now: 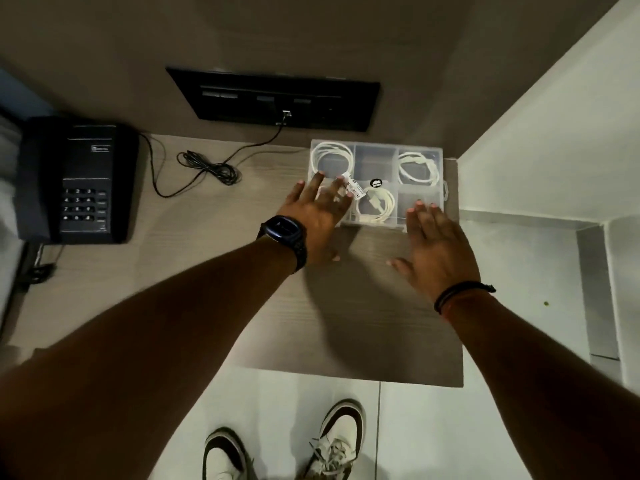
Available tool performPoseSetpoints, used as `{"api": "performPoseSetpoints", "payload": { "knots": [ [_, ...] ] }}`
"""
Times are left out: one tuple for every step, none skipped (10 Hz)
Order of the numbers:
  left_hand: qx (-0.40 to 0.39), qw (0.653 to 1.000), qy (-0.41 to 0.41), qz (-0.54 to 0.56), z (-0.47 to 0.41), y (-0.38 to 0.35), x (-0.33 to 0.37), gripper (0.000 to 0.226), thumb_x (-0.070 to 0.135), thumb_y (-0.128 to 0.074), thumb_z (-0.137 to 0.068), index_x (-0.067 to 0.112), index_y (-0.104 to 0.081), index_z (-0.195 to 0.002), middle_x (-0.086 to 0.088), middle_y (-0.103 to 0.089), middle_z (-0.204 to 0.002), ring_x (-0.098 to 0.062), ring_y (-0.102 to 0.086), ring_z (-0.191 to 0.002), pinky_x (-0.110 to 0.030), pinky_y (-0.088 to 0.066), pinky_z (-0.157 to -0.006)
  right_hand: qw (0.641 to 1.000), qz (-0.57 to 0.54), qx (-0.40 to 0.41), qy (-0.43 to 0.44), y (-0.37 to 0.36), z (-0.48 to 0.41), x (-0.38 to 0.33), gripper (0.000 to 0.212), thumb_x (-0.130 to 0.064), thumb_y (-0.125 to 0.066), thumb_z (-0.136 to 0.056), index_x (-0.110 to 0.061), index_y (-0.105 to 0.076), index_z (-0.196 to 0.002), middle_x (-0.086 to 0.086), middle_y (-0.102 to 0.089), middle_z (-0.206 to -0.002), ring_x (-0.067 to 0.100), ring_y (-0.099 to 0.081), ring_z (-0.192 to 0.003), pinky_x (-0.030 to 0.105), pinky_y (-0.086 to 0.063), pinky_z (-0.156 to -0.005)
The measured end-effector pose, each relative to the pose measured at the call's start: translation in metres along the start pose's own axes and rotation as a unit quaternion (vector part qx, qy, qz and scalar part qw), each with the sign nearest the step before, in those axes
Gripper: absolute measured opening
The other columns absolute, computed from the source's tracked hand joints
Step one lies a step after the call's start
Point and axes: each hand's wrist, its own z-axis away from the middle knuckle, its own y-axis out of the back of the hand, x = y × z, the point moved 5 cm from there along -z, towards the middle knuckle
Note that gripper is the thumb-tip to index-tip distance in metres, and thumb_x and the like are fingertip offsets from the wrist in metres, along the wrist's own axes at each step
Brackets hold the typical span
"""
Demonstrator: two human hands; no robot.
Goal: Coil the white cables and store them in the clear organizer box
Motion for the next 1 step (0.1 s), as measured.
{"api": "performPoseSetpoints", "payload": {
  "knots": [
    [0.058,0.998,0.020,0.026,0.0282,0.0219,-0.0065,0.104,0.069,-0.052,-0.073,0.032,0.014,-0.144,-0.009,0.018,-0.157,-0.032,0.009,-0.144,-0.045,0.005,-0.113,0.999,-0.027,0.006,-0.039,0.0187,0.0166,-0.0068,0.103,-0.059,-0.061,-0.074,-0.023,0.001,-0.149,0.022,-0.014,-0.156,0.039,-0.013,-0.143,0.055,-0.021,-0.111]
  ]
}}
